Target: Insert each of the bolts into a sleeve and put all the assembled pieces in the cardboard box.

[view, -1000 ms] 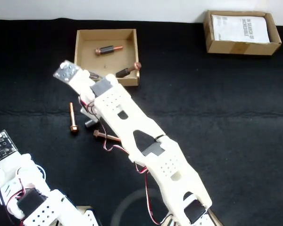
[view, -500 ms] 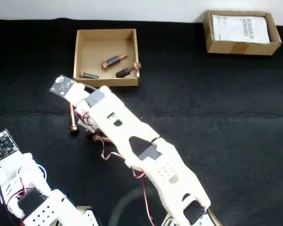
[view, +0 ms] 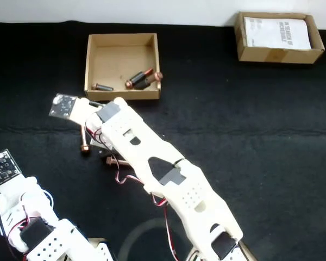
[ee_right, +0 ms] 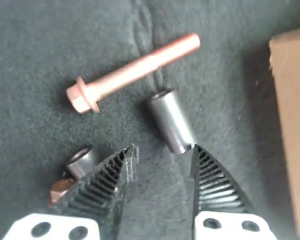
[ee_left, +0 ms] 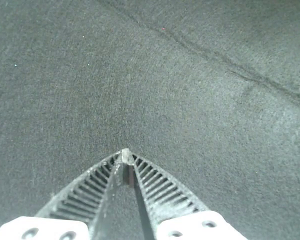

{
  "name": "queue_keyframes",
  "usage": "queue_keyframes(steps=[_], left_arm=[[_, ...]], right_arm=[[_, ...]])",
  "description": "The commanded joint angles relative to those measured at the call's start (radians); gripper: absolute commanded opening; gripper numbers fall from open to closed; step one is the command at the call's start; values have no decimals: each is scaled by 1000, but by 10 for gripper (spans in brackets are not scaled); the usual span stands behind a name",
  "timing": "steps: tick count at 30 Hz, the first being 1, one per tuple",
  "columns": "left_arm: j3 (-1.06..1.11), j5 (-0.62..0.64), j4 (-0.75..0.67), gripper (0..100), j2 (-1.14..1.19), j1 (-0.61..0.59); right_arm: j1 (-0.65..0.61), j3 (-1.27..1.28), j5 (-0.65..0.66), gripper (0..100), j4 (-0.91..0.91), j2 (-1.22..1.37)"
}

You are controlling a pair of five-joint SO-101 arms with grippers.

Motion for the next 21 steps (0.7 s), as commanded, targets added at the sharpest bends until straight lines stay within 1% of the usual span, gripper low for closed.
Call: queue_keyframes(steps=[1, 6, 9, 12, 16, 19, 21], left_arm=[[16, -8, -3, 13, -27, 13], [16, -8, -3, 13, -27, 13], [16, -8, -3, 13, -27, 12], [16, -8, -2, 13, -27, 12], [16, -8, 0, 13, -28, 10], [16, -8, 0, 13, -30, 10], [16, -9, 0, 13, -30, 10]], right_arm=[[-4, -104, 84, 159, 58, -74], [-4, -209, 100, 159, 133, -68], [-4, -225, 106, 159, 125, -67], [-7, -222, 155, 159, 124, -62], [2, -236, 181, 159, 77, 1], [12, -277, 239, 160, 73, 48], [12, -312, 247, 163, 74, 73]])
